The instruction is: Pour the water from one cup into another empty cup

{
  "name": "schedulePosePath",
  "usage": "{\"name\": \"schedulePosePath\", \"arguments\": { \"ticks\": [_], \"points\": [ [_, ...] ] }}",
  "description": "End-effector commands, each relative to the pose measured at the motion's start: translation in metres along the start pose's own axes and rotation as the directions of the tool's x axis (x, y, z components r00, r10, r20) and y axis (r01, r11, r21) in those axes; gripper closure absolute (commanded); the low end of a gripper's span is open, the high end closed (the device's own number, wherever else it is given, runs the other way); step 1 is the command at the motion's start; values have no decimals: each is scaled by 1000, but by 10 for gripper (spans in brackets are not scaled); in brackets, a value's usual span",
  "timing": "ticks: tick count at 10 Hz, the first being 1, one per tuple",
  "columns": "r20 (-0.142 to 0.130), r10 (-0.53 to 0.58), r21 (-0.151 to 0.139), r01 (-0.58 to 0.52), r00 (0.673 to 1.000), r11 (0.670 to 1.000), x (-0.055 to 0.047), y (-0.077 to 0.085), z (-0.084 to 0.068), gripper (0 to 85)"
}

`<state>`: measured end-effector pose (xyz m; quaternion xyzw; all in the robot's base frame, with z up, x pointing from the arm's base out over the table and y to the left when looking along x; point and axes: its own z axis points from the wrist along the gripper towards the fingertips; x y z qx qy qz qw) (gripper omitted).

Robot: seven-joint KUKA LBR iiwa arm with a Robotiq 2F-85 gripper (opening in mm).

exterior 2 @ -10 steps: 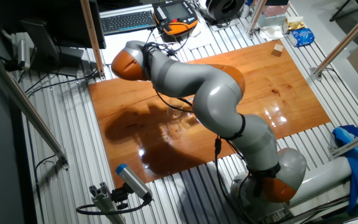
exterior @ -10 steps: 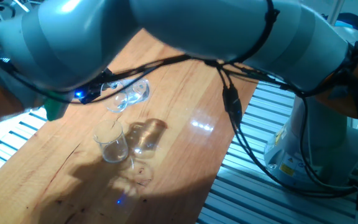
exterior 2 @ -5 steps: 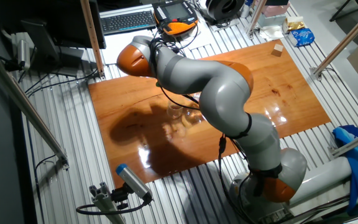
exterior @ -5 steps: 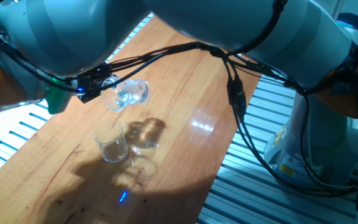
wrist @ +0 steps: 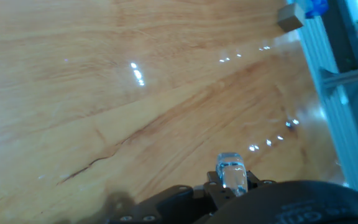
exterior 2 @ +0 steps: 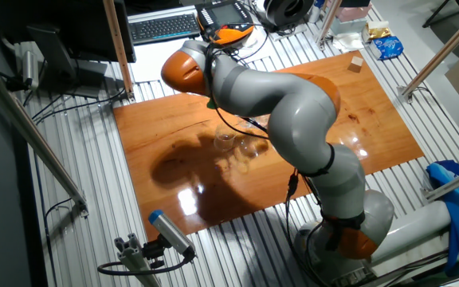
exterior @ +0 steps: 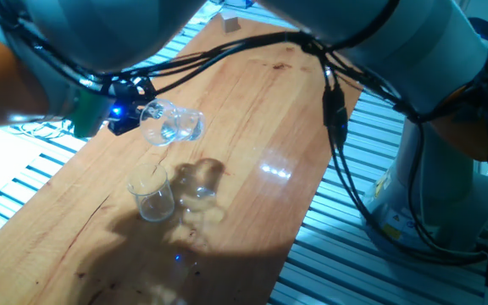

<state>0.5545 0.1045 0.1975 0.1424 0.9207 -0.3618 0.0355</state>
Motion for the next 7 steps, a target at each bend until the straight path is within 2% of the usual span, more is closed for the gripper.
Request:
{"name": "schedulePosePath", "arguments": {
  "ticks": [1, 2, 4, 6, 7],
  "points": [
    [0, -13, -30, 13, 1000, 999, -1, -1, 3, 850],
    [6, -22, -50, 22, 1000, 998, -2, -1, 7, 850],
    [14, -36, -66, 36, 999, 997, -2, -4, 9, 850],
    [22, -56, -115, 59, 998, 992, -3, -6, 12, 850],
    [28, -65, -122, 68, 998, 990, -3, -7, 13, 850]
  ]
}}
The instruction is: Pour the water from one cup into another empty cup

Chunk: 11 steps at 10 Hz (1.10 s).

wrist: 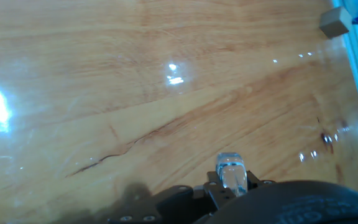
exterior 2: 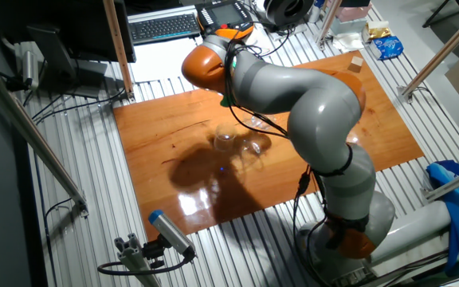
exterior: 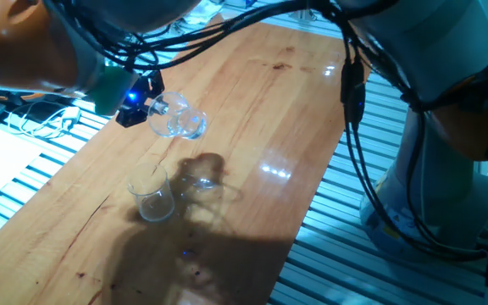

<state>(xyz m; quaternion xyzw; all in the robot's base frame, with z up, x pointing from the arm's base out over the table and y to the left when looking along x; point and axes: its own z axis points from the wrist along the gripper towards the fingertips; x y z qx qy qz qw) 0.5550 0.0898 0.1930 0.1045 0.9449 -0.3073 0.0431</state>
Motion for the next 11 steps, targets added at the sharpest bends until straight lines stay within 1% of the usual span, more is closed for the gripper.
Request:
{"name": "schedulePosePath", "arguments": {
  "ticks": [1, 2, 3, 5, 7, 8, 10, 11],
  "points": [
    [3, -11, -12, 11, 1000, 1000, -1, -2, 1, 850],
    [5, -23, -34, 23, 1000, 999, -1, -4, 3, 850],
    [3, -39, -73, 39, 999, 997, -2, -5, 6, 850],
    [5, -50, -104, 50, 999, 993, -3, -9, 12, 850],
    [-7, -61, -149, 59, 998, 987, -3, -12, 17, 850],
    [-10, -64, -166, 61, 998, 984, -3, -14, 20, 850],
    [-17, -78, -207, 73, 997, 976, -3, -19, 26, 850],
    [-15, -87, -215, 81, 996, 973, -3, -22, 30, 850]
  ]
}}
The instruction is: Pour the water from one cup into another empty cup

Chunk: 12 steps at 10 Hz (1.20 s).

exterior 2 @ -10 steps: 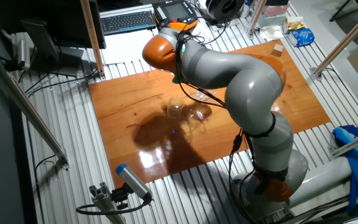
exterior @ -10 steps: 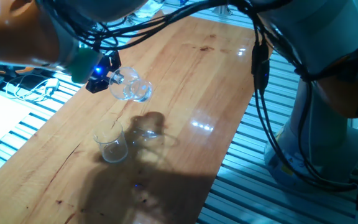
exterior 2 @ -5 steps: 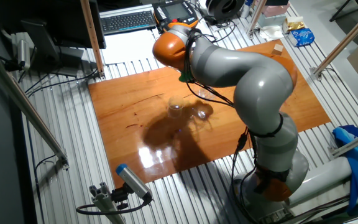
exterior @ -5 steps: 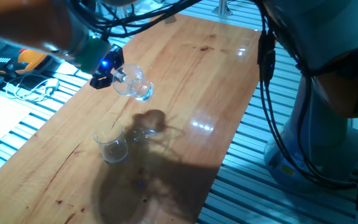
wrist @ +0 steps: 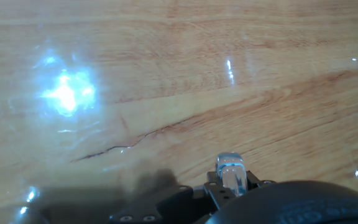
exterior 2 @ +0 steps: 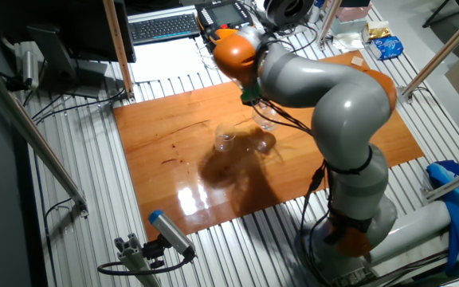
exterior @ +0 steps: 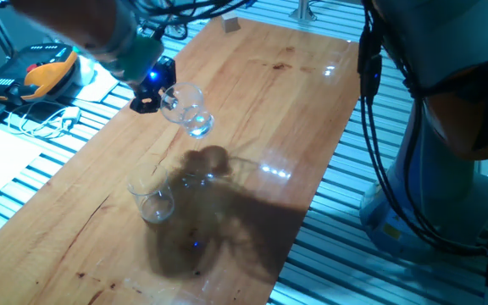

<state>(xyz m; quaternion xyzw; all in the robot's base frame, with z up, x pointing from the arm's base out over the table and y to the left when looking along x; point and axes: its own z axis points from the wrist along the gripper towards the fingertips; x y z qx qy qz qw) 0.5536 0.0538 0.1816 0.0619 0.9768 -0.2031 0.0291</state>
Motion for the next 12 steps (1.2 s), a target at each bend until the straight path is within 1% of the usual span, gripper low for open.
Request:
{"name": "schedulePosePath", "arguments": {
  "ticks": [1, 2, 3, 4, 5, 7, 9, 10, 11, 12],
  "points": [
    [2, -7, -6, 7, 1000, 1000, 0, -4, 2, 850],
    [3, -14, -15, 14, 1000, 1000, -1, -8, 5, 850],
    [4, -22, -19, 22, 1000, 1000, -1, -11, 8, 850],
    [5, -29, -29, 29, 1000, 999, -1, -16, 12, 850],
    [1, -36, -51, 36, 999, 998, 0, -19, 16, 850],
    [1, -52, -81, 52, 999, 995, 0, -23, 22, 850],
    [1, -63, -101, 63, 998, 993, 0, -25, 24, 850],
    [-1, -65, -104, 65, 998, 993, 0, -25, 26, 850],
    [-6, -68, -117, 67, 998, 991, -1, -25, 30, 850],
    [-6, -71, -123, 70, 997, 990, -2, -23, 35, 850]
  ]
}}
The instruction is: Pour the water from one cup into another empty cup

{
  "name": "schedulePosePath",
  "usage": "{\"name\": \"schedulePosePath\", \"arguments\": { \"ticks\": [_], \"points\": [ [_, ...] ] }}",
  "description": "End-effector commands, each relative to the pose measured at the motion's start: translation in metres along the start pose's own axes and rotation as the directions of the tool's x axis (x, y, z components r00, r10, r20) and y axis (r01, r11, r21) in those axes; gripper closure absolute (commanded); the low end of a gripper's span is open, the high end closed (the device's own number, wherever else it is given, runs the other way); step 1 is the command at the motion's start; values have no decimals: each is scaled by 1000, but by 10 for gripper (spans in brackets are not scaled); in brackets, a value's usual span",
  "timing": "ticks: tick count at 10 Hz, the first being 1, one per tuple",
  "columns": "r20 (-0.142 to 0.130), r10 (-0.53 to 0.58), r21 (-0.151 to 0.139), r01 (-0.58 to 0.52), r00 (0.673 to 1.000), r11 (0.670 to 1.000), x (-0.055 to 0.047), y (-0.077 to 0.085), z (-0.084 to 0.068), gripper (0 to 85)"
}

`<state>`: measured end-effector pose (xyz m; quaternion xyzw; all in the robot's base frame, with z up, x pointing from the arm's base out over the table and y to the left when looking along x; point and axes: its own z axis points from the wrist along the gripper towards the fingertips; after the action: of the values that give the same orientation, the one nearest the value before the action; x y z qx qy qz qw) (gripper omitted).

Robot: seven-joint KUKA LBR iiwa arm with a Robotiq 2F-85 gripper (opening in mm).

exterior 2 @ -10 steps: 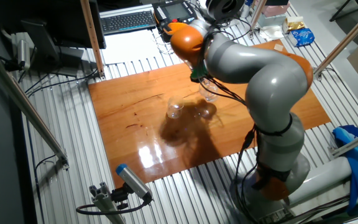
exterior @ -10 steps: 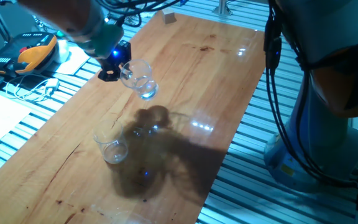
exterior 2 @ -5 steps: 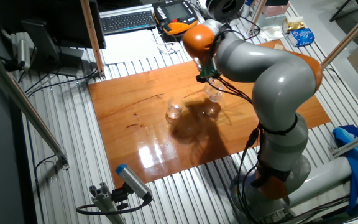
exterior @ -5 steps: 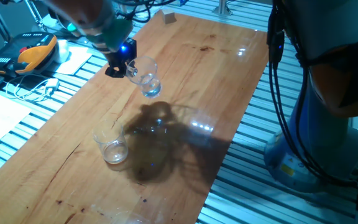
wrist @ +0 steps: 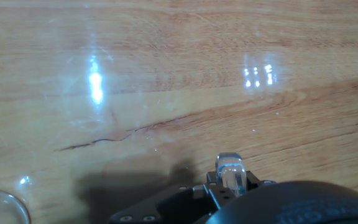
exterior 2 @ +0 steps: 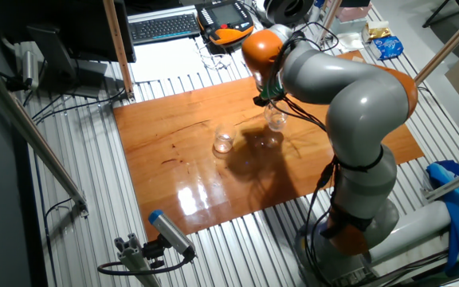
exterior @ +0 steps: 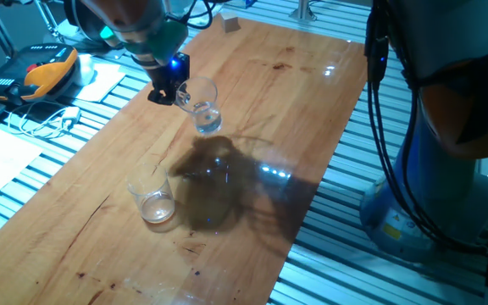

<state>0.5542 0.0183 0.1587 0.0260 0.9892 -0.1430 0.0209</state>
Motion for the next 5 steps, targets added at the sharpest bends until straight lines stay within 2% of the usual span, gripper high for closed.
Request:
{"name": "schedulePosePath", "arguments": {
  "ticks": [1, 3, 5],
  "points": [
    [-1, -2, -6, 2, 1000, 1000, -1, 0, 3, 850],
    [-13, -8, -27, 8, 1000, 1000, -2, 1, 7, 850],
    [-20, -17, -62, 16, 1000, 998, -3, 3, 14, 850]
  ]
}}
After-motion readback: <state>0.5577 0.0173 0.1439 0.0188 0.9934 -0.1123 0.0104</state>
